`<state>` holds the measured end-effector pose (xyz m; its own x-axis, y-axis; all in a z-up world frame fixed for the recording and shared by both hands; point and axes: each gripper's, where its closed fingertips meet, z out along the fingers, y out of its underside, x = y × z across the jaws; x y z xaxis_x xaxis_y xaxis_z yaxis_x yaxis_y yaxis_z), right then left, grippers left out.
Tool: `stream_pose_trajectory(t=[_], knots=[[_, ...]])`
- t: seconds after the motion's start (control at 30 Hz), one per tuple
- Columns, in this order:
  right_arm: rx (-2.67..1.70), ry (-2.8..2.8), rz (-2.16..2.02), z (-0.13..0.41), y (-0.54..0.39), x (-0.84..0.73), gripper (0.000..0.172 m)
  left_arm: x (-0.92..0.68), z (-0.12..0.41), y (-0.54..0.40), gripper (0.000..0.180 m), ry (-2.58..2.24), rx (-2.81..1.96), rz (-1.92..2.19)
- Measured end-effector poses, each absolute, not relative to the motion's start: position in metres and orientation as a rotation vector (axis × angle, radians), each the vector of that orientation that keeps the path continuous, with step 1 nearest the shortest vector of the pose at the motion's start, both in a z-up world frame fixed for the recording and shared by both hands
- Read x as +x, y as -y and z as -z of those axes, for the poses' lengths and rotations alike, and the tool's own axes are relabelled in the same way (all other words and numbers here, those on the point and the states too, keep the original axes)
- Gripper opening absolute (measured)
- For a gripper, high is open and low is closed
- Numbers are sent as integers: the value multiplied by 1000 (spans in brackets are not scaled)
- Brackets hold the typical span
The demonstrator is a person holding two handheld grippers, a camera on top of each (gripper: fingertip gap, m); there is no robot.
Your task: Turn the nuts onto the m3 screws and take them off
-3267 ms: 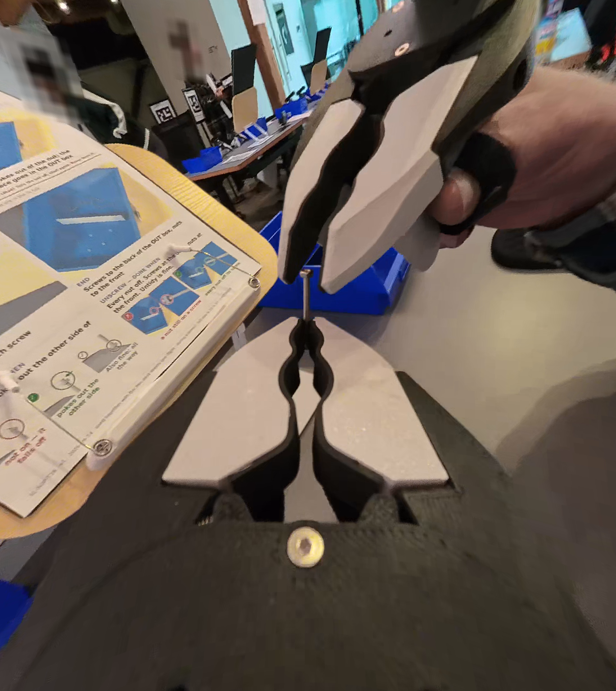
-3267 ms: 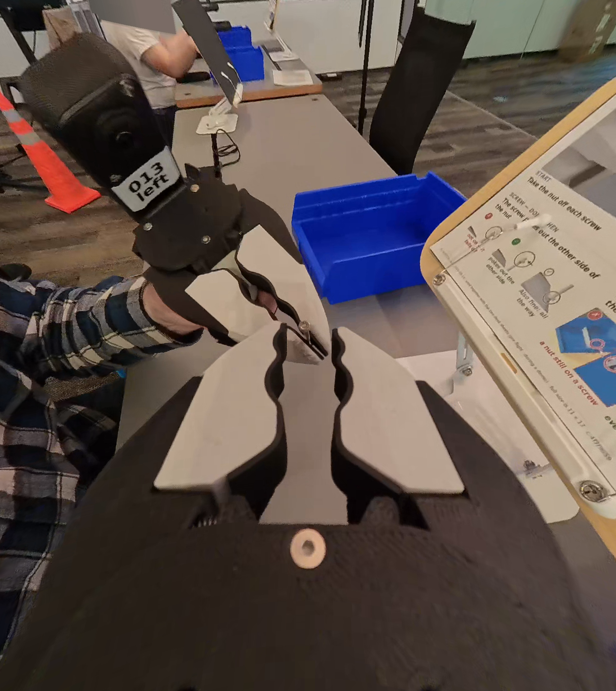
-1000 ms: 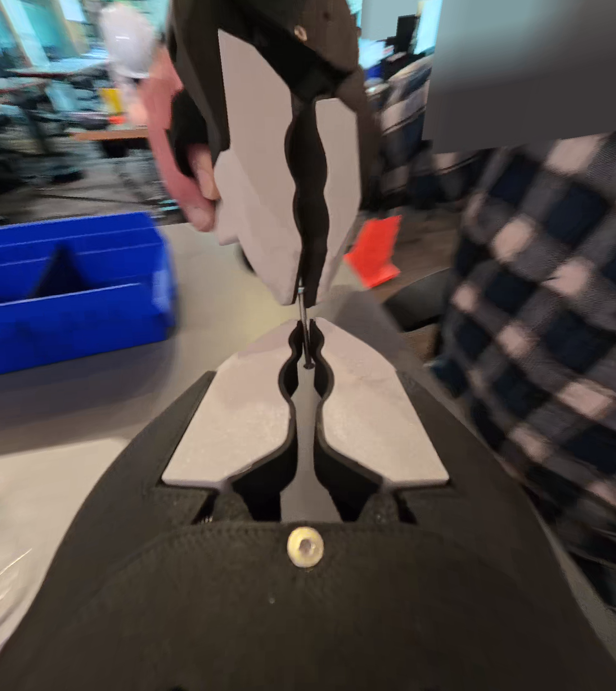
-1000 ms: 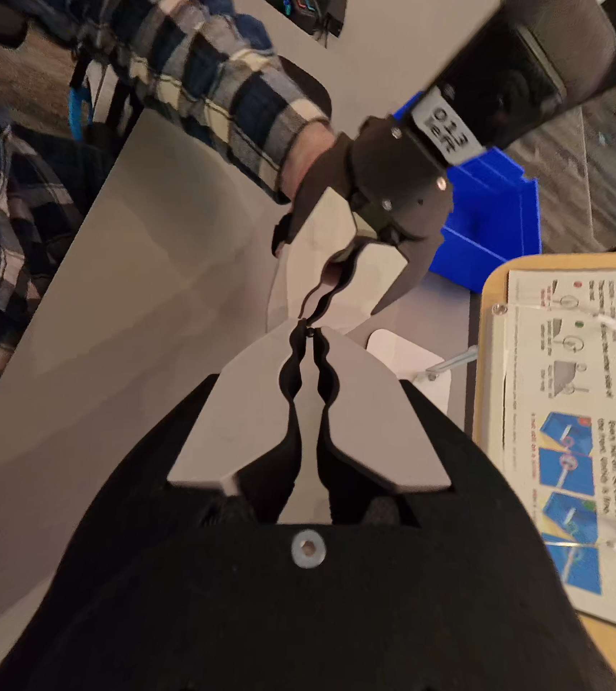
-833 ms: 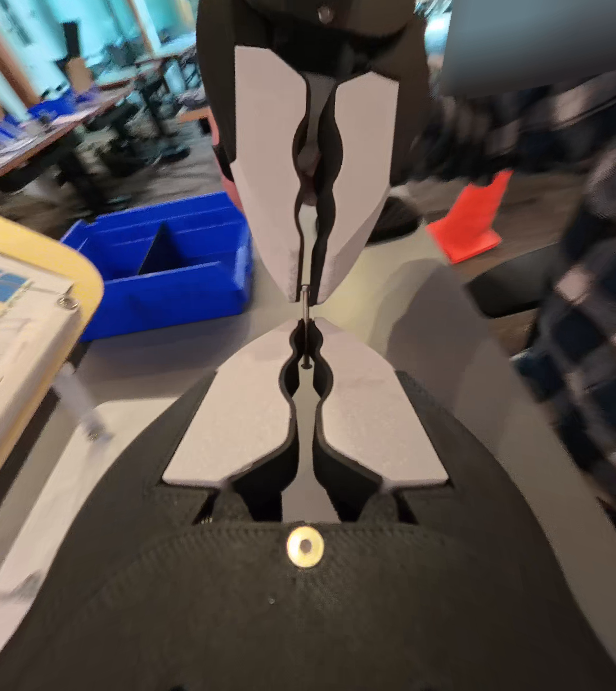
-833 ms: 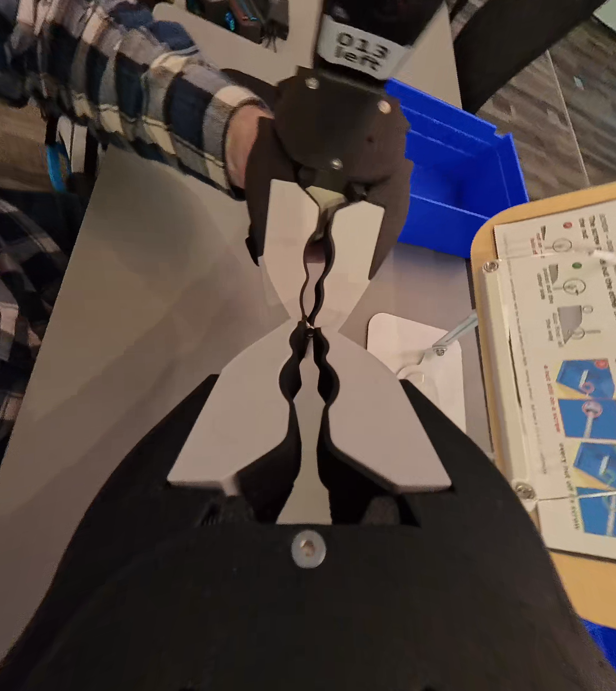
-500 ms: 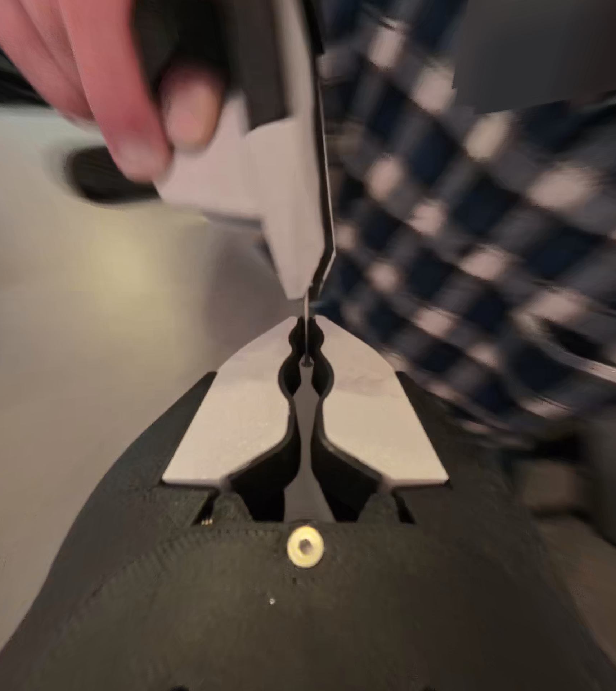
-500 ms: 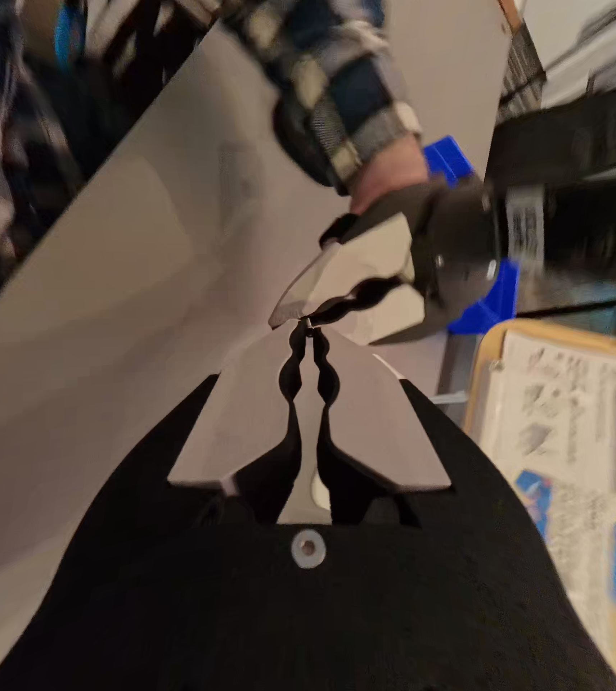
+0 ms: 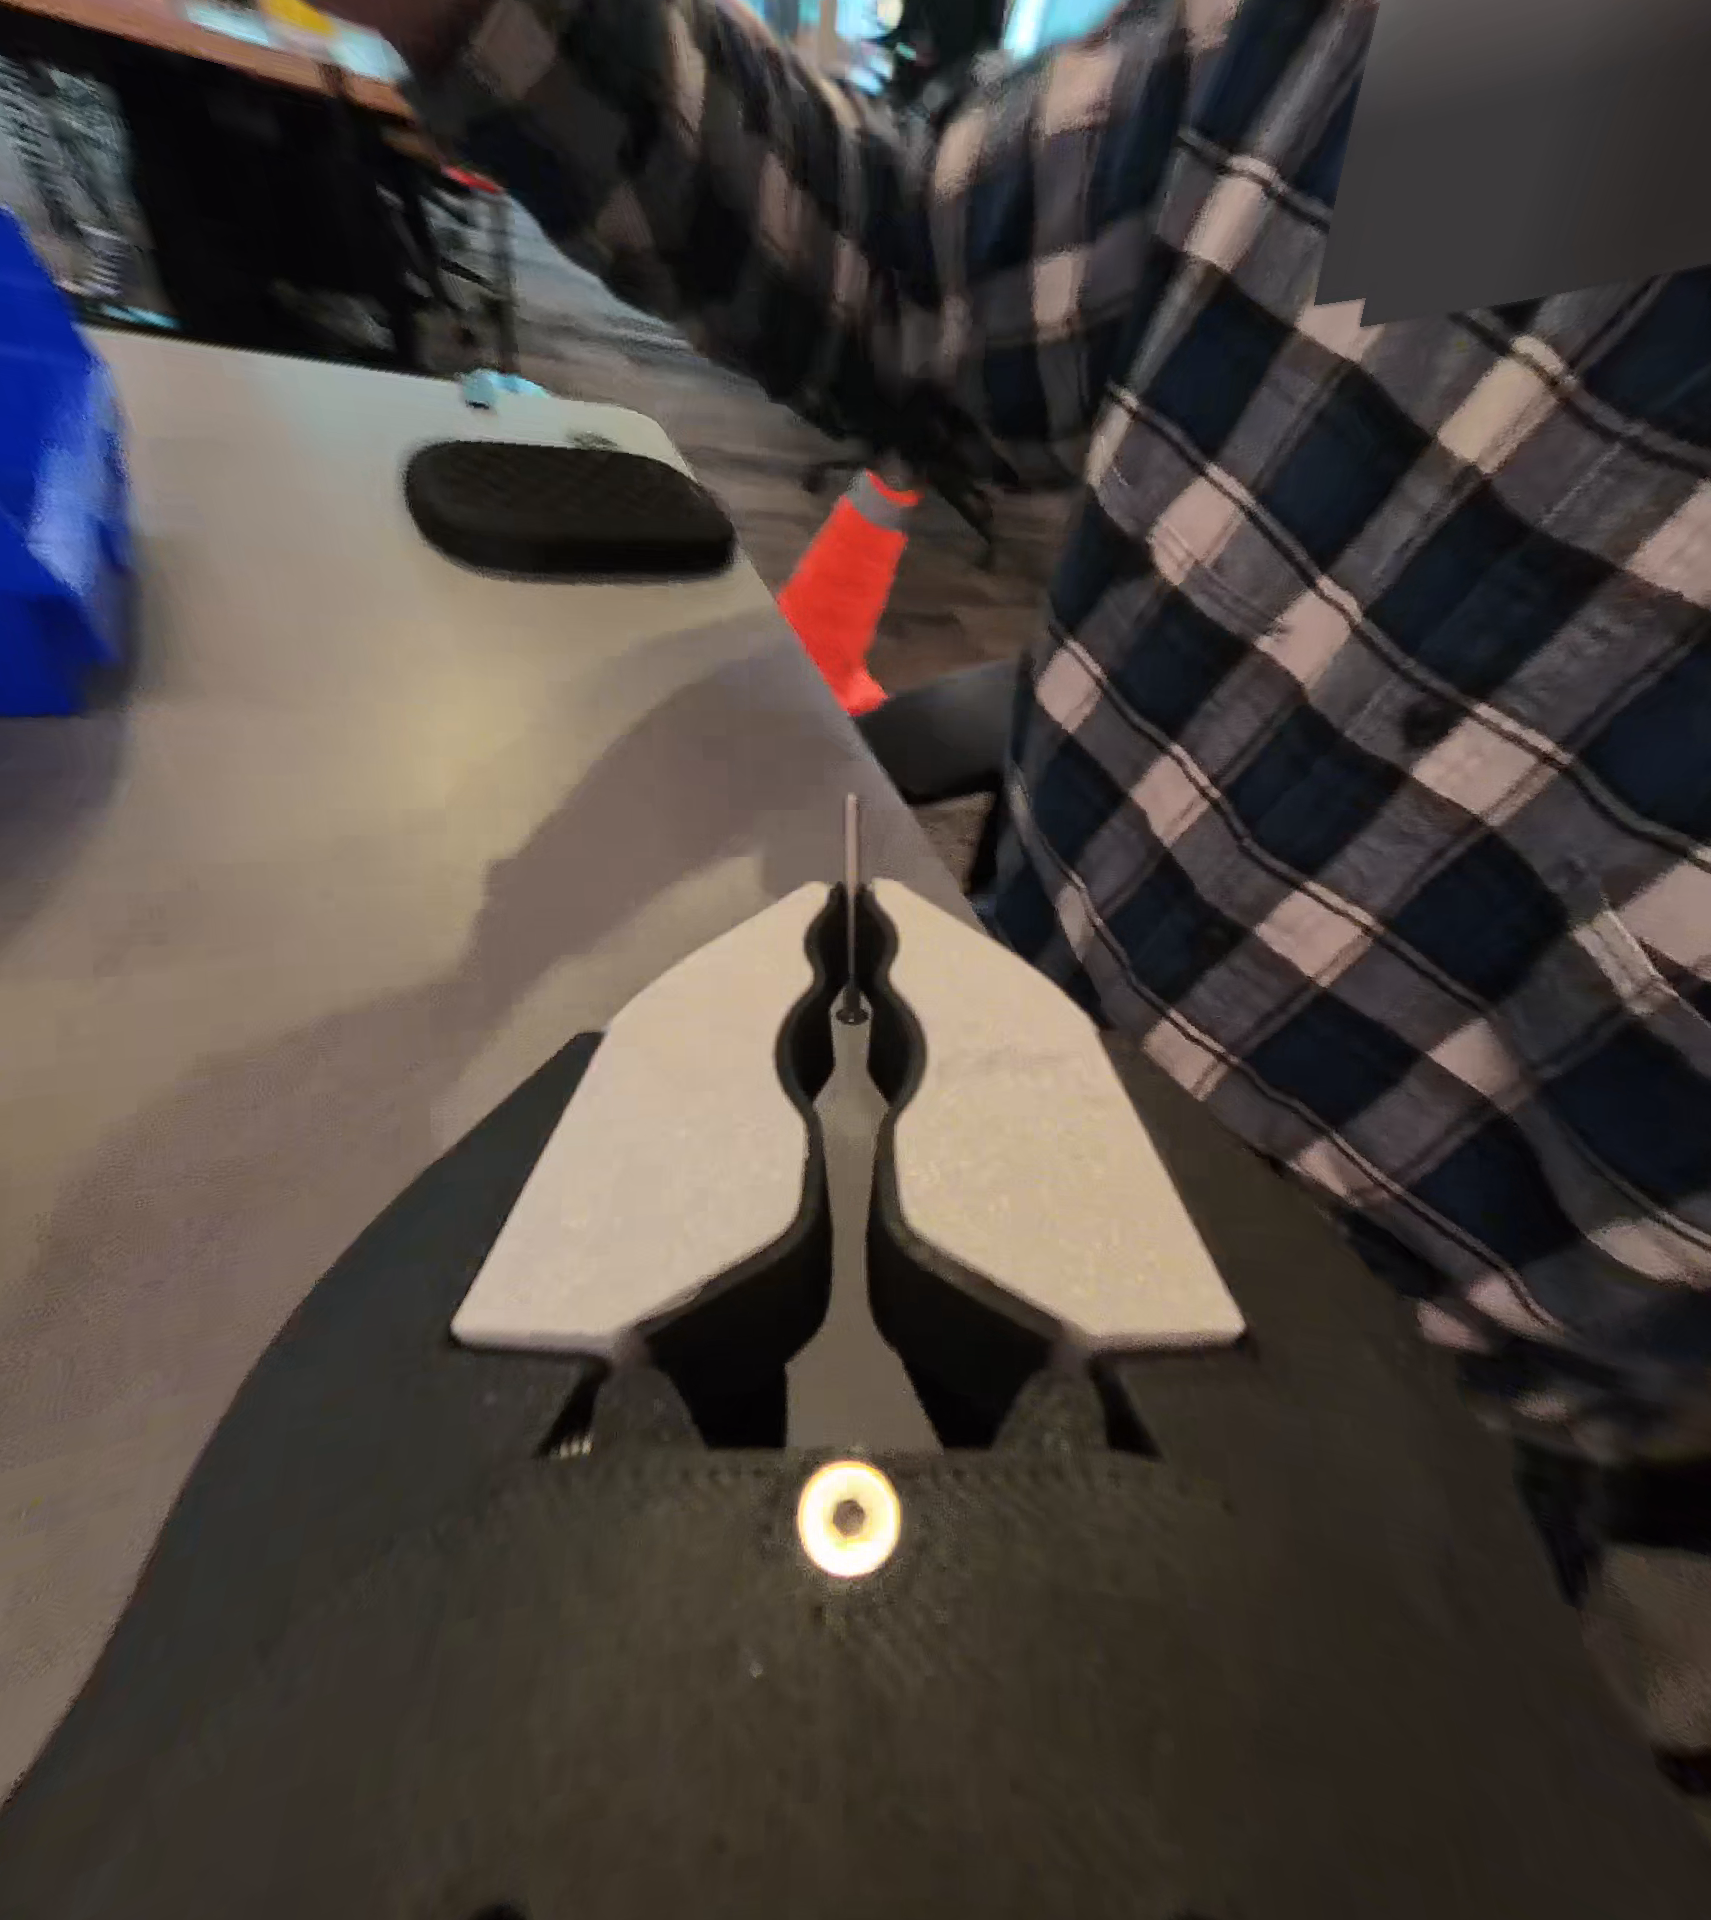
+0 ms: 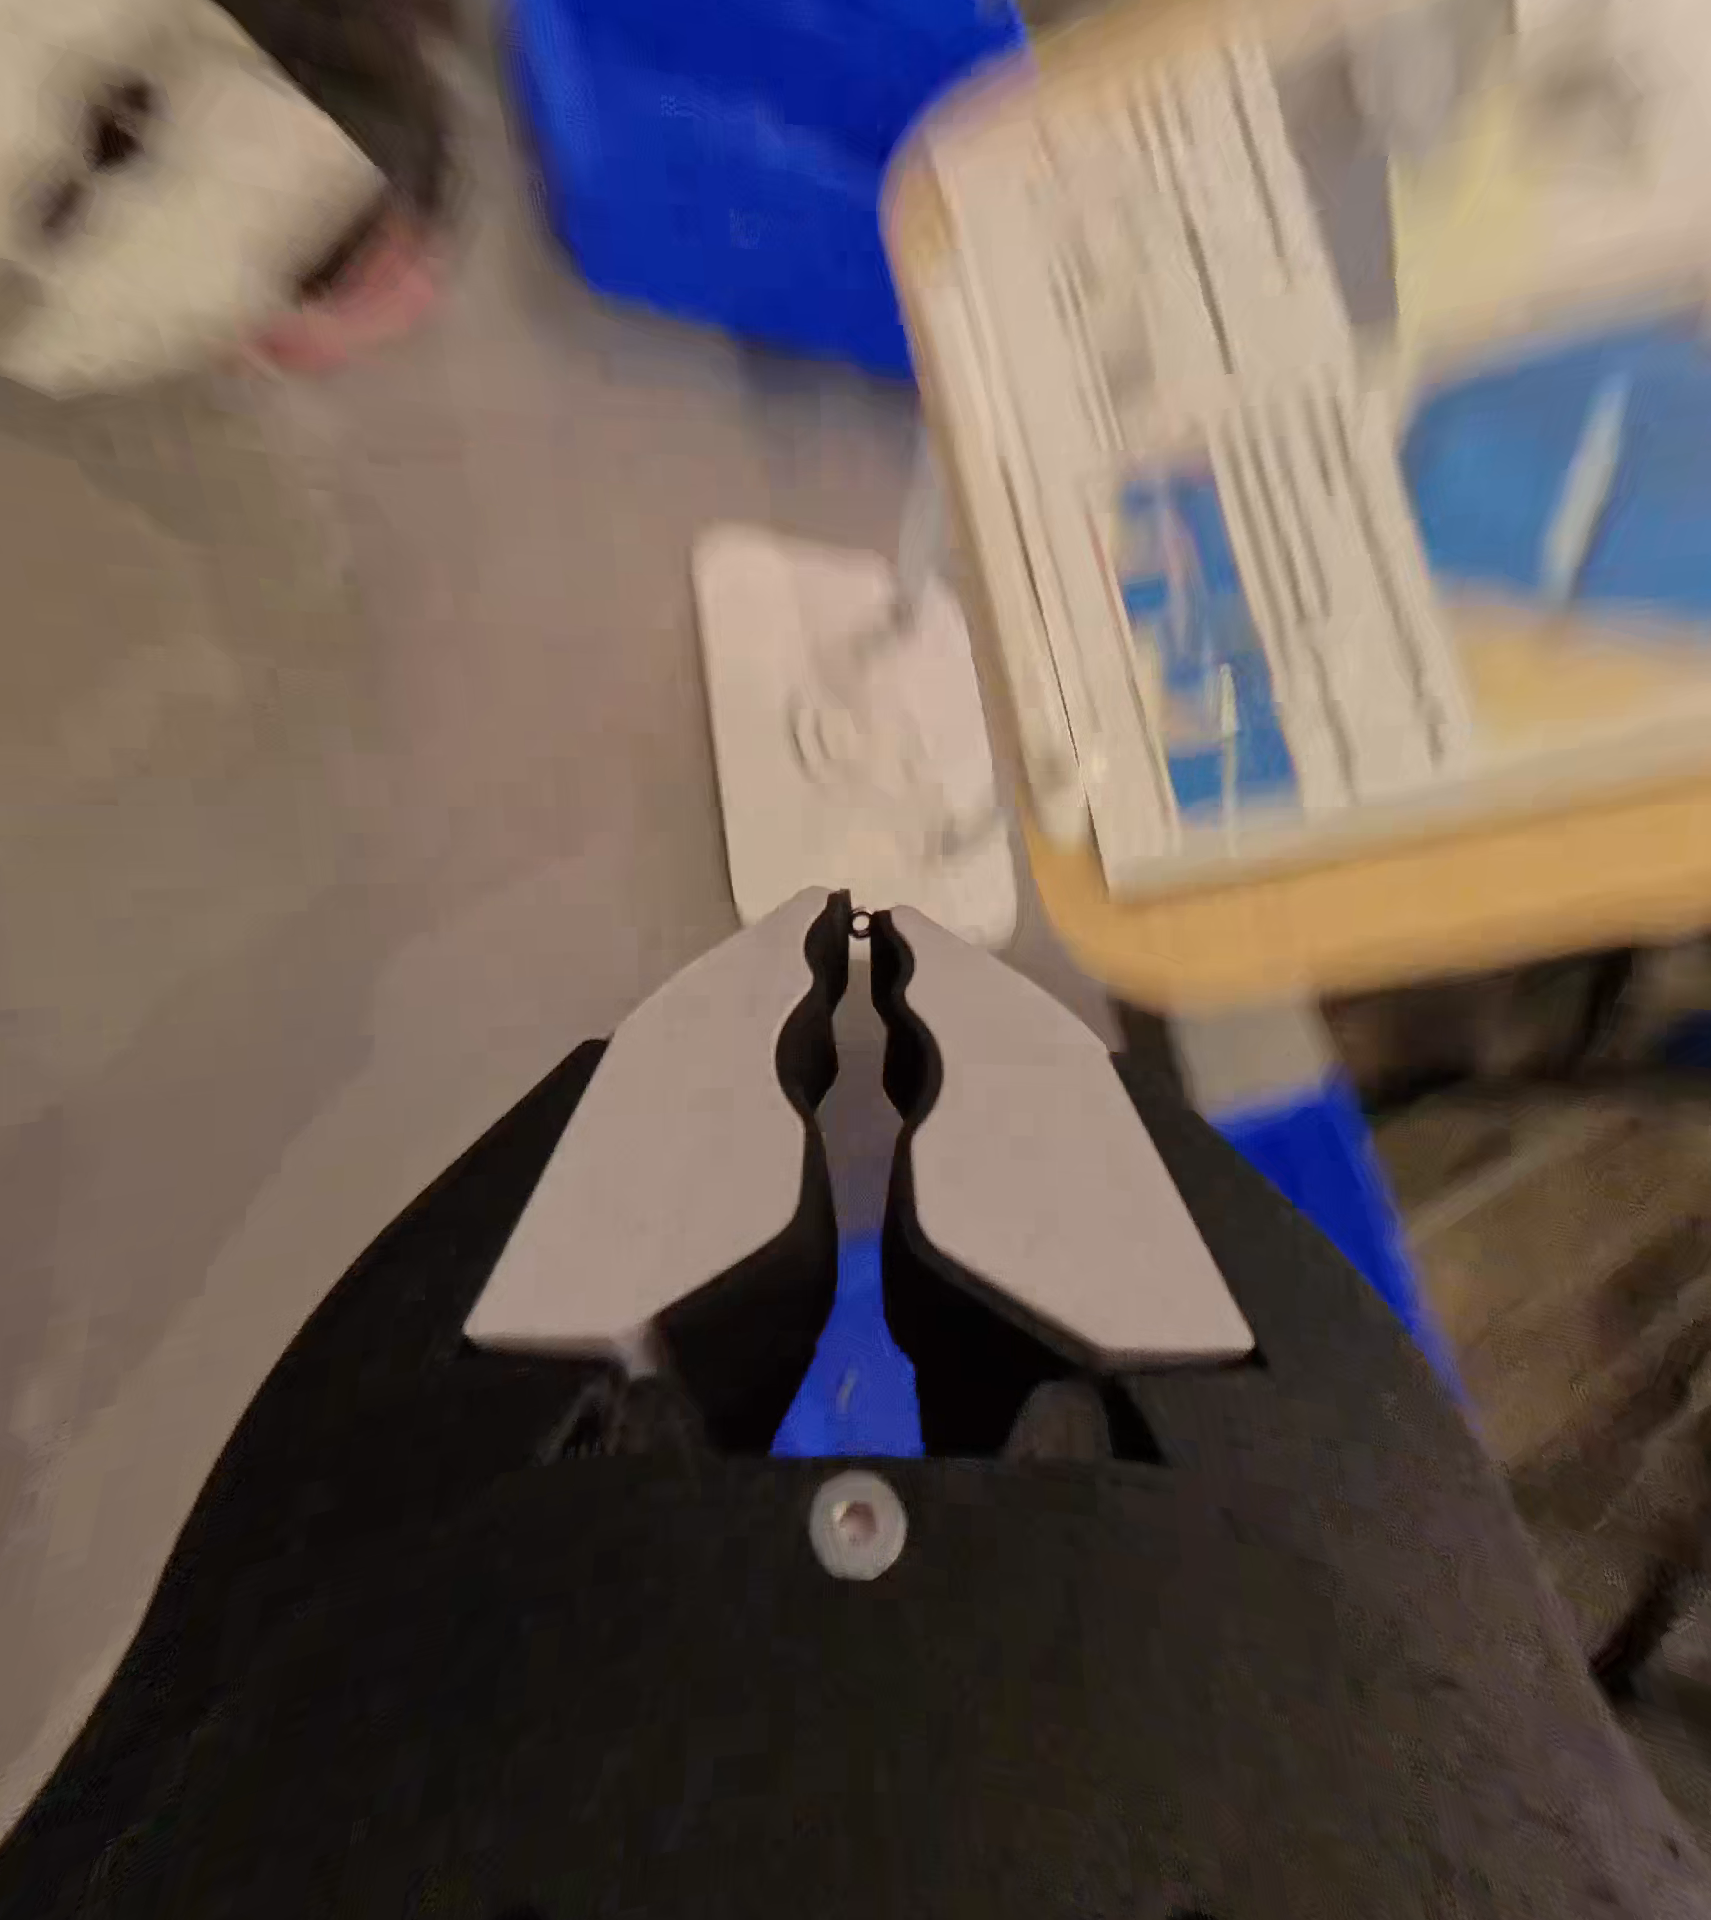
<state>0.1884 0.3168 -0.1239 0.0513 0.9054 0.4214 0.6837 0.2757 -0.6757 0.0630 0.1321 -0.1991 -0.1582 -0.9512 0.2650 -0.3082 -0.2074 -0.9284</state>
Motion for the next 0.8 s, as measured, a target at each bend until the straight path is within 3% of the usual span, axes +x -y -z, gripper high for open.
stream_pose_trajectory(t=[0.03, 0.3, 0.33, 0.37, 0.4, 0.57, 0.63, 0.8], knots=[[-1589, 1590, -351, 130, -345, 213, 5, 64, 200, -137, 2, -1423, -1534, 1346], [-2147, 1505, -325, 257, -428, 289, 6, 87, 200, -174, 1, -1191, -1567, 1145], [-2168, 1477, -335, 262, -432, 290, 14, 89, 200, -177, 1, -1175, -1566, 1139], [-2185, 1448, -334, 264, -435, 291, 34, 92, 198, -179, 1, -1156, -1558, 1138], [-2184, 1420, -308, 261, -439, 294, 44, 94, 197, -183, 1, -1131, -1563, 1125], [-1918, 1371, -353, 192, -399, 269, 39, 111, 186, -197, 1, -1036, -1517, 1124], [-1702, 1413, -590, 154, -342, 228, 28, 120, 177, -200, 1, -997, -1469, 1163], [-1327, 1453, -1134, 116, -218, 145, 25, 139, 152, -200, 1, -924, -1357, 1251]])
